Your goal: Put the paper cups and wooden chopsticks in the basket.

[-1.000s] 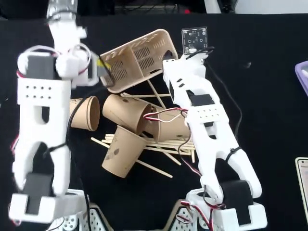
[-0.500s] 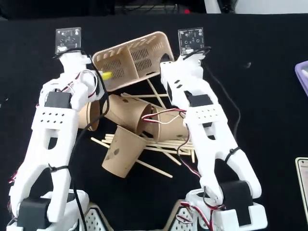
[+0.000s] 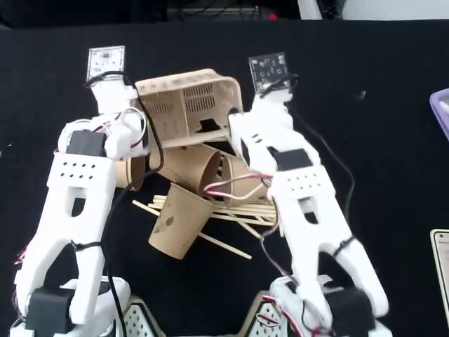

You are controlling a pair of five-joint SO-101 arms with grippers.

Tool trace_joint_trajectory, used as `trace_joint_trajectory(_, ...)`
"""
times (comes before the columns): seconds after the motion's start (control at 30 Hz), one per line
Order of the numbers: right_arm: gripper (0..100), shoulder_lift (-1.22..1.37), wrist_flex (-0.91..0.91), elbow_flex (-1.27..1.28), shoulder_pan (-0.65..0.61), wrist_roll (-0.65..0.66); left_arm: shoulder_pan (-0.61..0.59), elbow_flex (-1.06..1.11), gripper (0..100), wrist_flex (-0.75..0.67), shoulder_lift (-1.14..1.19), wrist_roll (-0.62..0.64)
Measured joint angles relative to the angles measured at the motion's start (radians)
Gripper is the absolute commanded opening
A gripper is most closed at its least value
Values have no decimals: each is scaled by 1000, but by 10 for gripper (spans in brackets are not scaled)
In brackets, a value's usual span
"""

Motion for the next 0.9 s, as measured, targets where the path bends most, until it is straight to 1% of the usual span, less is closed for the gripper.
trace_joint_trajectory(0.27, 11, -281, 101, 146, -12, 86, 2, -103, 30, 193, 0, -29)
trace_joint_trajectory(0.47, 11, -479, 109, 270, -12, 107, 5, -204, 30, 318, 0, -29)
trace_joint_trajectory(0.57, 11, -543, 109, 295, -12, 107, 5, -226, 30, 321, 0, -29)
trace_joint_trajectory(0.73, 11, -555, 40, 295, -12, 107, 5, -227, 30, 235, 2, -29)
trace_joint_trajectory(0.9, 11, -431, 21, 204, -11, 107, 5, -273, 30, 166, 98, -29)
